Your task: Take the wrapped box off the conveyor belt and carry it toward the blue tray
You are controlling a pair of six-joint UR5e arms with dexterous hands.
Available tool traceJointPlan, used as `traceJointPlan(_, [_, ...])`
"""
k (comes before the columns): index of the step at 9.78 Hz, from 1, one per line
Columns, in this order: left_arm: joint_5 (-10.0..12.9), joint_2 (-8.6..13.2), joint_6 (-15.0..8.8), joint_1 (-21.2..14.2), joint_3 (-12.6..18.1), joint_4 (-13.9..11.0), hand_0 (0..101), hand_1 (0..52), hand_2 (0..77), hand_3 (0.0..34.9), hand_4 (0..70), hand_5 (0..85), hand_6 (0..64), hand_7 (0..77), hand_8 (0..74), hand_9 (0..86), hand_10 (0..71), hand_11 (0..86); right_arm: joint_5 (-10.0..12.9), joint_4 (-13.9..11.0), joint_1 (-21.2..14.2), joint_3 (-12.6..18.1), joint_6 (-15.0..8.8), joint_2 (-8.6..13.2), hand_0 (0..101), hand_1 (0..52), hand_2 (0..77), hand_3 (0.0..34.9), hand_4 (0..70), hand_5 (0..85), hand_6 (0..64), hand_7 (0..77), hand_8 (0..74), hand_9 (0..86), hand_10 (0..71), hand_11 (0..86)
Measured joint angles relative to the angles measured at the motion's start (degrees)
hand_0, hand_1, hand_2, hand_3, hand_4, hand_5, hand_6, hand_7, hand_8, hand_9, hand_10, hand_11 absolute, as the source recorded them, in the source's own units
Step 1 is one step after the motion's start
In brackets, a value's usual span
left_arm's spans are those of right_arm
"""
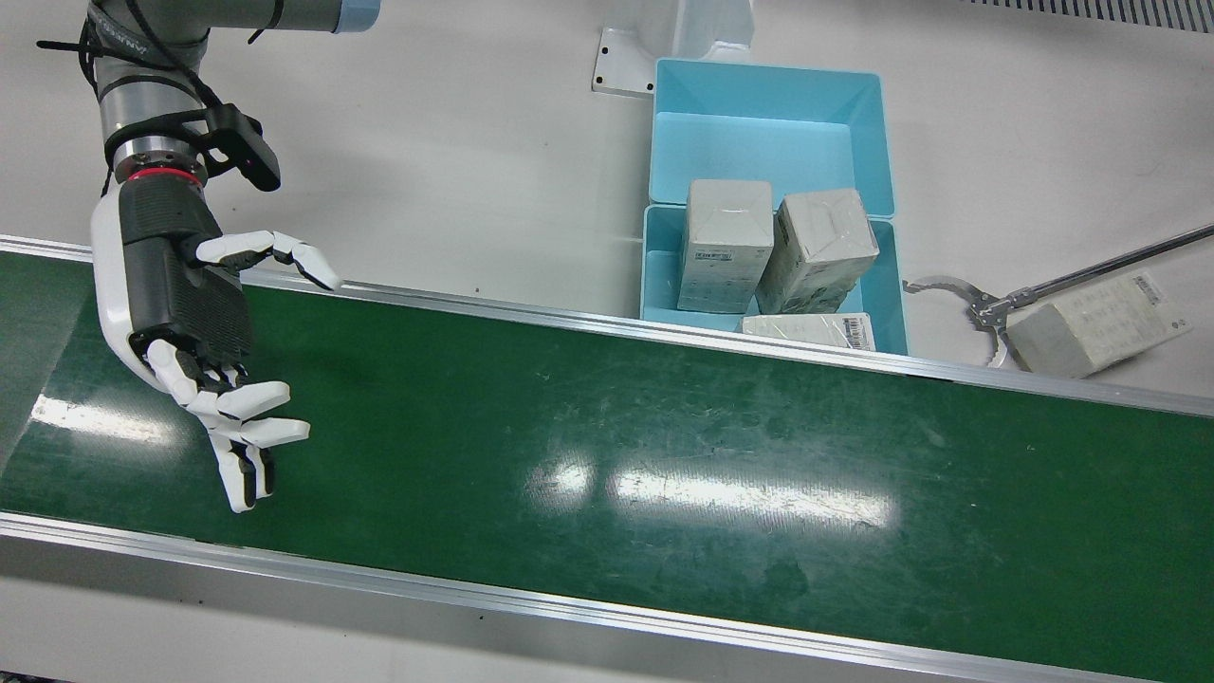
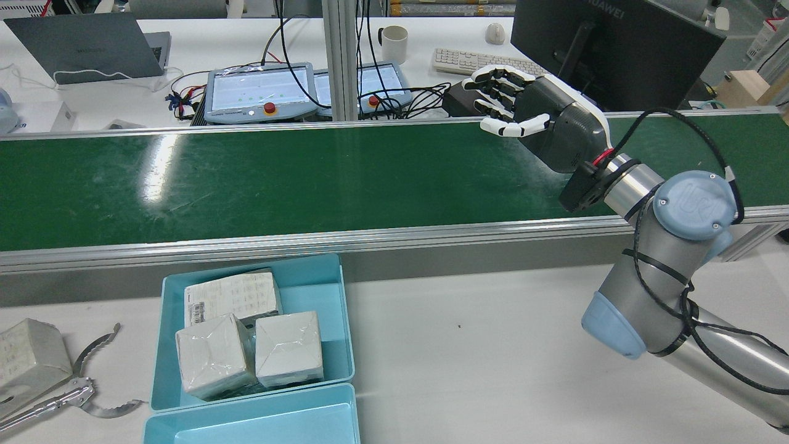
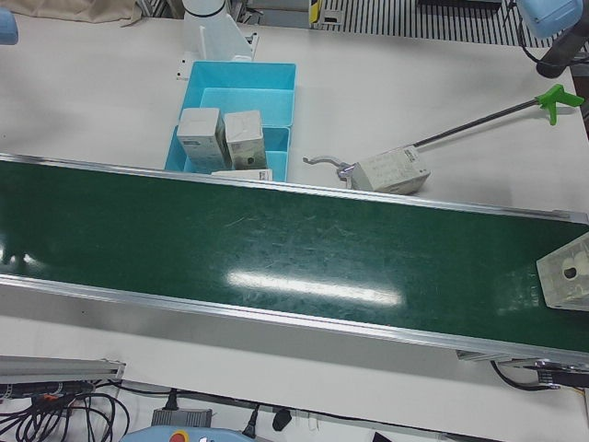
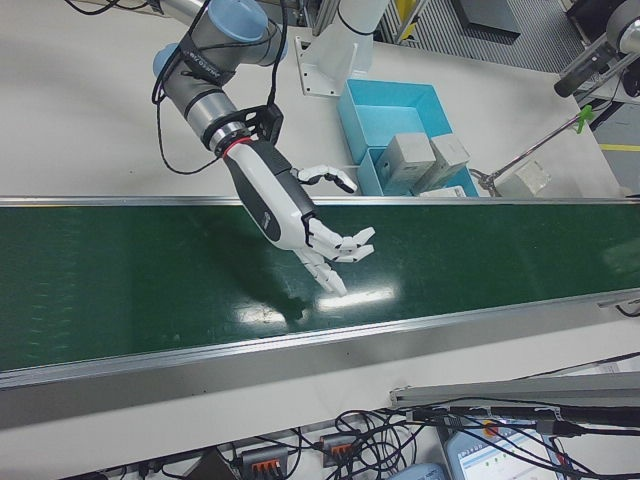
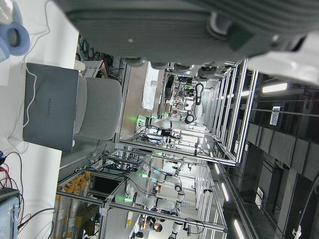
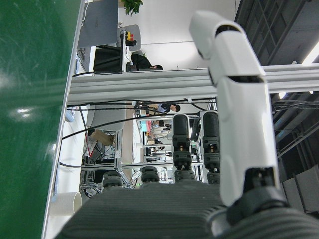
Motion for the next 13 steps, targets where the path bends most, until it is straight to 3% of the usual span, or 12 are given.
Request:
traceJointPlan(1, [0.0, 0.0, 0.0, 0.0, 0.0, 0.0, 0, 0.0, 0.5, 0.0, 0.0, 1.1, 0.0, 0.0, 0.0, 0.0, 0.5, 0.0, -0.3, 1.1, 0.6, -1.0, 0.8, -0.1, 52, 18.5, 21.8, 13.8, 15.3, 36.0, 9.3, 29.5, 1.1, 7.6, 3.8, 7.6])
traceJointPlan(2, [0.0, 0.0, 0.0, 0.0, 0.0, 0.0, 0, 0.0, 0.5, 0.0, 0.0, 1.1, 0.0, 0.0, 0.0, 0.0, 0.5, 0.0, -0.4, 1.7, 1.2, -1.4, 1.2, -0.1, 50, 16.4, 22.9, 16.9, 12.5, 33.8, 6.5, 24.5, 1.1, 5.4, 1.6, 3.8])
traceJointPlan(3, [0.0, 0.0, 0.0, 0.0, 0.0, 0.0, 0, 0.0, 0.5, 0.0, 0.0, 1.1, 0.0, 0.0, 0.0, 0.0, 0.0, 0.0, -0.5, 1.9, 1.8, -1.6, 1.3, -0.2, 50, 16.4, 22.9, 16.9, 12.5, 33.8, 6.5, 24.5, 1.1, 5.4, 0.0, 1.1])
traceJointPlan(4, [0.0, 0.0, 0.0, 0.0, 0.0, 0.0, 0, 0.0, 0.5, 0.0, 0.0, 1.1, 0.0, 0.0, 0.0, 0.0, 0.0, 0.0, -0.5, 2.1, 2.1, -1.6, 1.4, -0.2, 49, 16.4, 22.9, 19.3, 12.5, 33.8, 6.5, 26.7, 1.1, 5.4, 0.0, 1.1])
traceJointPlan(7, [0.0, 0.0, 0.0, 0.0, 0.0, 0.0, 0, 0.0, 0.5, 0.0, 0.0, 1.1, 0.0, 0.0, 0.0, 0.0, 0.0, 0.0, -0.5, 2.2, 2.4, -1.6, 1.5, -0.3, 49, 17.5, 23.5, 19.3, 9.8, 33.8, 5.5, 26.7, 0.0, 6.0, 0.0, 1.1])
traceJointPlan(9, [0.0, 0.0, 0.0, 0.0, 0.0, 0.0, 0, 0.0, 0.5, 0.0, 0.0, 1.1, 0.0, 0.5, 0.0, 0.0, 0.5, 0.0, -0.5, 2.2, 2.3, -1.9, 1.7, -0.4, 48, 12.0, 17.5, 20.8, 9.8, 31.1, 4.9, 26.7, 0.0, 6.0, 0.0, 1.1])
traceJointPlan(13, [0.0, 0.0, 0.0, 0.0, 0.0, 0.0, 0, 0.0, 0.5, 0.0, 0.0, 1.1, 0.5, 0.0, 0.0, 0.0, 0.5, 0.0, -0.4, 2.3, 2.2, -2.2, 1.6, -0.4, 47, 13.1, 15.8, 20.1, 10.4, 32.2, 4.9, 24.5, 0.0, 5.4, 0.0, 1.1])
